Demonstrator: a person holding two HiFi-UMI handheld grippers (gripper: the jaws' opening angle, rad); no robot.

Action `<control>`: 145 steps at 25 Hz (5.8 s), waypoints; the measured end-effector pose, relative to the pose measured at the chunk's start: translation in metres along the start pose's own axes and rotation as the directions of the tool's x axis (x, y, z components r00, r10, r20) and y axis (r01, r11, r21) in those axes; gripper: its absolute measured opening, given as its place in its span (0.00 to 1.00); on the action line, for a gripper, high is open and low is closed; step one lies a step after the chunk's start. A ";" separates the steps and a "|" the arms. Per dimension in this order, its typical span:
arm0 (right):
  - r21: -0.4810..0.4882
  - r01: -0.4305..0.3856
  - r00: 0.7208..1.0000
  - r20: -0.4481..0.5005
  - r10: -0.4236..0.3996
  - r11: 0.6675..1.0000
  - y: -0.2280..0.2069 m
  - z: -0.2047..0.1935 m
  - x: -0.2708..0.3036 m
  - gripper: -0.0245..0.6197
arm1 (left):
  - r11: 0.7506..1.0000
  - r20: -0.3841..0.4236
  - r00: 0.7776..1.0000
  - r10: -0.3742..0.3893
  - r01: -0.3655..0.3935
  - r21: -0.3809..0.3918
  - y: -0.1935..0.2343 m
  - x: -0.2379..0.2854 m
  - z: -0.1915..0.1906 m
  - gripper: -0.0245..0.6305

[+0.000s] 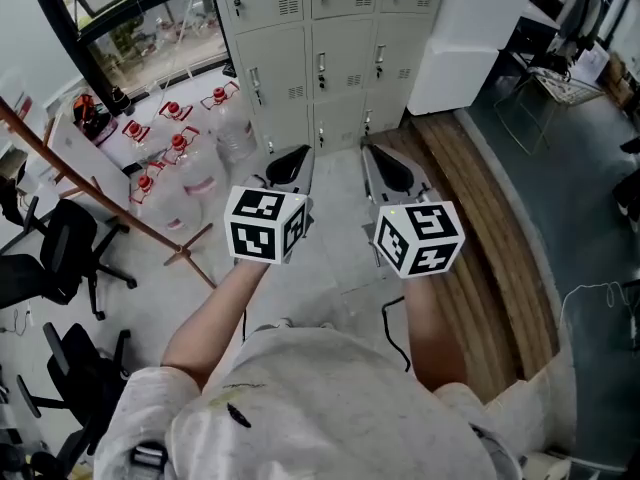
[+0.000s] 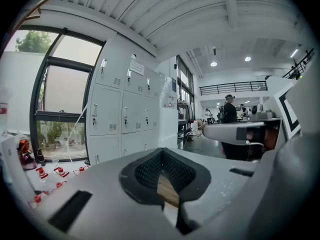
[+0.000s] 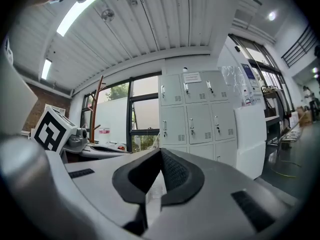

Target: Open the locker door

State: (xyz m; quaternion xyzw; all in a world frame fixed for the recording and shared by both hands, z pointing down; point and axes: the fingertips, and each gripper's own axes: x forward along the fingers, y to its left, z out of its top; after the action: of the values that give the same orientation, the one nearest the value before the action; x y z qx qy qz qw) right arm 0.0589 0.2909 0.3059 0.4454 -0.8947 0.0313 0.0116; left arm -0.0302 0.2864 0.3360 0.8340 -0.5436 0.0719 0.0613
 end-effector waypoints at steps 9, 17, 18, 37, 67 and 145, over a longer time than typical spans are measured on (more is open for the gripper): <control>-0.014 -0.010 1.000 0.002 0.010 1.000 -0.024 0.003 -0.008 0.03 | 0.999 0.009 0.999 -0.036 0.036 0.025 -0.028 0.025 0.013 0.05; -0.018 -0.013 1.000 -0.012 0.013 1.000 -0.039 -0.004 0.002 0.03 | 0.998 0.018 0.999 -0.046 0.045 0.052 -0.025 0.044 0.013 0.05; -0.018 -0.012 1.000 -0.016 0.012 1.000 -0.041 -0.006 0.006 0.03 | 0.997 0.015 0.999 -0.047 0.046 0.062 -0.024 0.047 0.012 0.05; -0.053 -0.003 0.997 -0.071 0.000 0.999 -0.060 -0.011 0.142 0.03 | 0.998 -0.001 0.998 -0.068 0.067 -0.006 0.089 0.136 0.015 0.05; -0.064 0.044 0.994 -0.101 -0.050 0.997 -0.076 0.001 0.338 0.03 | 0.986 -0.018 0.988 -0.156 0.155 -0.060 0.245 0.248 0.036 0.05; -0.100 -0.206 0.977 0.042 0.211 0.973 -0.286 0.084 0.647 0.03 | 0.996 0.028 0.997 0.074 -0.073 -0.053 0.389 0.562 0.134 0.05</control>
State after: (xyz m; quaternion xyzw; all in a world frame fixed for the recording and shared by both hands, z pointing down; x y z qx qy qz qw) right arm -0.1026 -0.4016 0.2666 0.3487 -0.9369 -0.0218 0.0060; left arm -0.1547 -0.3985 0.3186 0.8126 -0.5764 0.0475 0.0724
